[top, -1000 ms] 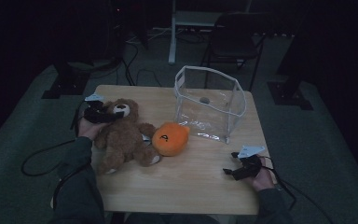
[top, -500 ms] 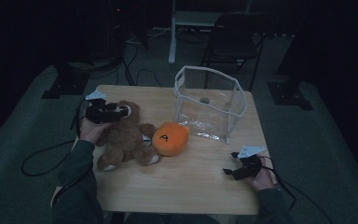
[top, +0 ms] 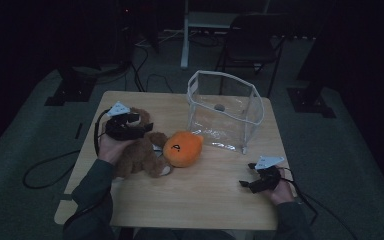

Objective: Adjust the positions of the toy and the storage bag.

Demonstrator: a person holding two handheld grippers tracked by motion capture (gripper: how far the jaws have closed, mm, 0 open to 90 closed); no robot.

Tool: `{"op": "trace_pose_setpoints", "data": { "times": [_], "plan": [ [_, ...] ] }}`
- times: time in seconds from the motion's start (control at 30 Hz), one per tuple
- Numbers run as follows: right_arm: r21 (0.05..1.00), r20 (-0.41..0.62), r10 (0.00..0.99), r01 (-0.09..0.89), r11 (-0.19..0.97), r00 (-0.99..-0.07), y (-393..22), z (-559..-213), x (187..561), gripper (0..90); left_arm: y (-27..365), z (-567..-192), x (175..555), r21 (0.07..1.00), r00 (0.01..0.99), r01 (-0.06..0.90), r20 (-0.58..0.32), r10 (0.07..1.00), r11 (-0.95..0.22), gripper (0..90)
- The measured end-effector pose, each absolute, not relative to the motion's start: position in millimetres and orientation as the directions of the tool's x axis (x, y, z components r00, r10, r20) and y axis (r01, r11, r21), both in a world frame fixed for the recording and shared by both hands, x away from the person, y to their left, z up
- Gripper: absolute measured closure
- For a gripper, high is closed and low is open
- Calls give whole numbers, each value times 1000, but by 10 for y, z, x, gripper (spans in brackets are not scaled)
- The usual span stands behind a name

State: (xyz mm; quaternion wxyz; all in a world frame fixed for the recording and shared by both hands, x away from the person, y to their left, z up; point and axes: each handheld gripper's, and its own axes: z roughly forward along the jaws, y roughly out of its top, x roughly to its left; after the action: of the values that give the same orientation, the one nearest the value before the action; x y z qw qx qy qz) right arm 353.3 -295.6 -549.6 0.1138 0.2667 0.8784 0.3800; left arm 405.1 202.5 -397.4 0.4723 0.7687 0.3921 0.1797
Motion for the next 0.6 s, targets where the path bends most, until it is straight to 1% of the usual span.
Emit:
{"op": "trace_pose_setpoints", "data": {
  "times": [0.07,0.1,0.2,0.27,0.3,0.37,0.4,0.43,0.5,0.6],
  "plan": [
    [728,3,555,382,569,-832,-2956,-5496,3533,148,2025,-3974,4051,867,628,433,-94,773,-246,275],
    [728,2,555,382,569,-832,-2957,-5496,3533,148,1914,-4015,4022,863,625,440,-95,775,-249,276],
    [728,3,555,382,569,-832,-2956,-5496,3533,147,1803,-4089,4007,855,631,455,-111,768,-249,277],
    [728,3,555,382,569,-832,-2956,-5496,3533,147,1803,-4089,4007,855,631,455,-111,768,-249,279],
    [728,3,555,382,569,-832,-2956,-5496,3533,147,1679,-4194,3992,842,635,470,-115,764,-264,283],
    [728,3,555,382,569,-832,-2956,-5496,3533,148,1639,-4233,3992,834,633,481,-117,766,-270,288],
    [728,3,555,382,569,-832,-2956,-5496,3533,147,1570,-4320,4003,819,634,503,-131,762,-277,295],
    [728,3,555,382,569,-832,-2956,-5496,3533,147,1570,-4320,4003,819,634,503,-131,762,-277,317],
    [728,3,555,382,569,-832,-2956,-5496,3533,147,1475,-4454,4027,794,629,533,-142,765,-291,322],
    [729,2,555,381,569,-832,-2957,-5496,3534,148,1397,-4588,4070,765,624,556,-127,771,-324,328]
  ]
}}
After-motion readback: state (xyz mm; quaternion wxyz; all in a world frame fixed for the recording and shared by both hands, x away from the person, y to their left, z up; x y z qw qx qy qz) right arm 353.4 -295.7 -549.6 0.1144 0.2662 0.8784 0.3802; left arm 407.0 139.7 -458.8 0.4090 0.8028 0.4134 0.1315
